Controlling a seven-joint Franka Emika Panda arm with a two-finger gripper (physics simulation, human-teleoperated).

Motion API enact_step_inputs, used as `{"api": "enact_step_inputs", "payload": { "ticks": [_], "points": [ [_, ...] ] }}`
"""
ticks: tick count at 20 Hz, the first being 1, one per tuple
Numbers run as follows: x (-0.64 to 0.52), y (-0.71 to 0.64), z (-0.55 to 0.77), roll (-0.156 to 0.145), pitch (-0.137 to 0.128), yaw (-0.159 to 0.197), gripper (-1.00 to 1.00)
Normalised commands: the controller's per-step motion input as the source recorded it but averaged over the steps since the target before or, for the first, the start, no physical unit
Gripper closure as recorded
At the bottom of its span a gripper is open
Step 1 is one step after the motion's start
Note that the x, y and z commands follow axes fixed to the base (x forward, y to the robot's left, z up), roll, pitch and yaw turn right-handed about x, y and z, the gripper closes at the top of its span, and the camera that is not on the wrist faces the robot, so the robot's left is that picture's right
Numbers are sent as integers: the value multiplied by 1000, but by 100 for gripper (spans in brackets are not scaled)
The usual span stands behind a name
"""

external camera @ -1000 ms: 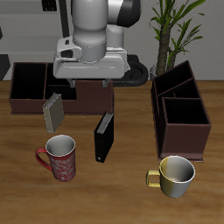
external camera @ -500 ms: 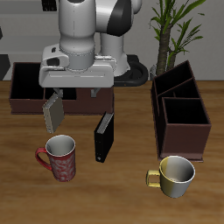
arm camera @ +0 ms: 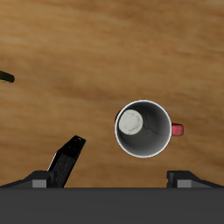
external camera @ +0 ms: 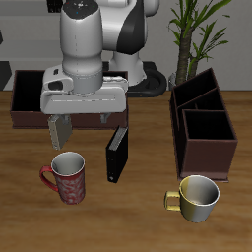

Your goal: Place the red mug into the left desk caddy's right compartment

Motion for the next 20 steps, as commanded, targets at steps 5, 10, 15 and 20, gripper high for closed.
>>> {"api": "enact_step_inputs", "payload": {
  "ticks": [5,10,15,20],
  "points": [
    [213,-197,-264,-14,3,-19,-100],
    [118,-86,-190,8,-1,5,-100],
    [85,52,-215,12,-5,2,-100],
    [89,102,-304,2,21,-16,-100]
  ]
}}
